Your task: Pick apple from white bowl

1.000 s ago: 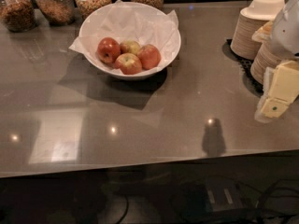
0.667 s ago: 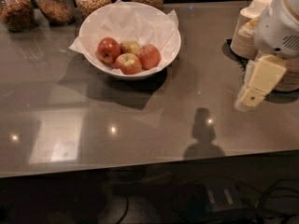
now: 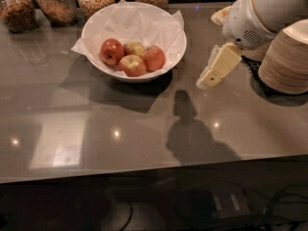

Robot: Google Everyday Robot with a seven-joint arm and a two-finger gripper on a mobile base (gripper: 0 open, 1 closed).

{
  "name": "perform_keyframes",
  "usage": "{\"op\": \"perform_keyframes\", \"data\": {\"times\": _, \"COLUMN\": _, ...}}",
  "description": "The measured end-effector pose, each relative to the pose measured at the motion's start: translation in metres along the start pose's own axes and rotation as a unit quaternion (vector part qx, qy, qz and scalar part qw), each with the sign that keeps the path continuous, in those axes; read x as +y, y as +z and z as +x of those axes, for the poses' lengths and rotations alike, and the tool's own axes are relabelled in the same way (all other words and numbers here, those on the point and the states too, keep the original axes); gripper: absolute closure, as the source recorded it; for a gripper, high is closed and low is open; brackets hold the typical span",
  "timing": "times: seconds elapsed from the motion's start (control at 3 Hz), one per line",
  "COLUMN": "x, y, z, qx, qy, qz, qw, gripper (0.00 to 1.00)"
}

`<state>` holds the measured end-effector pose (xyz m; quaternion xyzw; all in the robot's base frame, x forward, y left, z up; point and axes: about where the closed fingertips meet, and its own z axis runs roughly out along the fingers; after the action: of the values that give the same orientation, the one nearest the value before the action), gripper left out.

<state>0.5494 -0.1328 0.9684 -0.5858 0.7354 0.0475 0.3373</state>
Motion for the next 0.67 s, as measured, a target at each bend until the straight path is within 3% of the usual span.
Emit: {"op": "perform_keyframes", "data": {"times": 0.67, "x": -0.043, "y": 0.033, "z": -0.050, "qx": -0.072, "qy": -0.034, "qz": 0.022, "qw": 0.9966, "gripper": 0.00}}
